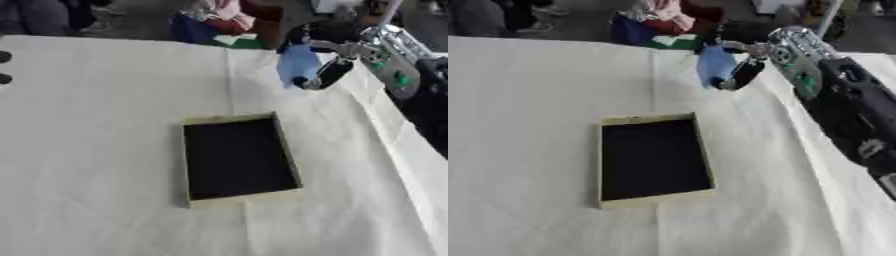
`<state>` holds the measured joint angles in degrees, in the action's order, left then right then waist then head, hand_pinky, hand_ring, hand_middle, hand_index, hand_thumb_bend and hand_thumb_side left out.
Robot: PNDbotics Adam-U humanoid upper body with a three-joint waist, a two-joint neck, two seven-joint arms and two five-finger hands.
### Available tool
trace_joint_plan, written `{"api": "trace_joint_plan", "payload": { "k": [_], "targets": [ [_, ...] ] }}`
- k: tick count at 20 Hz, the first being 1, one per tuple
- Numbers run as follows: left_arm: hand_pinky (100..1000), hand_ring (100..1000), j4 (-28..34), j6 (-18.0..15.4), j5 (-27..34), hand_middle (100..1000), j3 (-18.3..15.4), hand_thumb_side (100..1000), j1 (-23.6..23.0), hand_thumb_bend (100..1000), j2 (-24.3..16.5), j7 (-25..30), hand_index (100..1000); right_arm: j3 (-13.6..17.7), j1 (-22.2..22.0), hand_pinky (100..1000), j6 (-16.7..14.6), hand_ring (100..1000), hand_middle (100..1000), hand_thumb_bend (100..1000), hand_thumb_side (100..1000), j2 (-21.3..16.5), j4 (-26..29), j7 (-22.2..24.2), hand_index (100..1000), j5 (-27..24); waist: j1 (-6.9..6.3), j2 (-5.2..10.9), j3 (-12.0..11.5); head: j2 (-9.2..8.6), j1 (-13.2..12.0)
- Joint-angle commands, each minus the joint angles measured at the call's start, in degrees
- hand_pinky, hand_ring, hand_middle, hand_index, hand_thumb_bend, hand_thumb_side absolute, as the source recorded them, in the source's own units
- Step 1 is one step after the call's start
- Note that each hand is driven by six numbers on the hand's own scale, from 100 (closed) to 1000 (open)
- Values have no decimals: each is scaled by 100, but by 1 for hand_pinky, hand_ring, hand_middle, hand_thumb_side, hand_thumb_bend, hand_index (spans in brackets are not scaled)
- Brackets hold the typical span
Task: Pick up objects on the table and place them in the box.
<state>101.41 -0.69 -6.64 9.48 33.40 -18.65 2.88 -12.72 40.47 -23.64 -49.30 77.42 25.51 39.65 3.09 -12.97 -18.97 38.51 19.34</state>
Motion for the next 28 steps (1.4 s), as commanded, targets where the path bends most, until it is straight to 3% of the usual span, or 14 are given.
{"api": "trace_joint_plan", "payload": {
  "k": [1, 8, 13, 20, 21, 22, 26, 28],
  "targets": [
    [693, 779, 51, -4, -35, 814, -105, 797, 26, 315, -165, -60, 879, -173, -13, 977, -186, 942, 532, 220, 158, -37, 561, 86, 783, -194, -40, 158, 84, 108, -90],
    [693, 780, 20, -2, -60, 814, -116, 798, -53, 316, -210, -80, 880, -765, -160, 977, -610, 940, 530, 193, 165, 244, 1566, 468, 788, -652, -56, 272, 331, 269, -267],
    [693, 781, 14, -6, -56, 814, -84, 798, -37, 317, -182, -53, 882, -1061, -129, 972, -406, 934, 525, 177, 171, 549, 2097, 909, 788, -810, -78, 286, 319, 293, -297],
    [692, 781, 30, -11, -31, 814, -24, 798, 53, 318, -76, 6, 882, -1198, 155, 974, 45, 930, 512, 188, 155, 1060, 1516, 1185, 791, -479, -123, 228, 166, 227, -162],
    [692, 781, 31, -9, -29, 814, -21, 798, 60, 319, -67, 12, 882, -1199, 175, 973, 73, 930, 515, 208, 104, 1114, 1377, 1148, 796, -395, -126, 223, 149, 219, -149],
    [692, 781, 32, -8, -26, 814, -19, 798, 65, 319, -58, 15, 882, -1201, 182, 973, 87, 931, 517, 188, 155, 1169, 1230, 1100, 799, -308, -129, 218, 136, 211, -137],
    [692, 781, 32, -6, -22, 813, -17, 797, 66, 319, -45, 18, 882, -1239, 180, 978, -39, 941, 565, 195, 155, 1340, 694, 911, 839, 53, -132, 213, 139, 208, -146],
    [692, 781, 30, -7, -20, 813, -13, 797, 62, 320, -42, 21, 882, -1246, 173, 988, -139, 955, 637, 213, 160, 1393, 507, 819, 888, 259, -131, 216, 147, 206, -158]
  ]
}}
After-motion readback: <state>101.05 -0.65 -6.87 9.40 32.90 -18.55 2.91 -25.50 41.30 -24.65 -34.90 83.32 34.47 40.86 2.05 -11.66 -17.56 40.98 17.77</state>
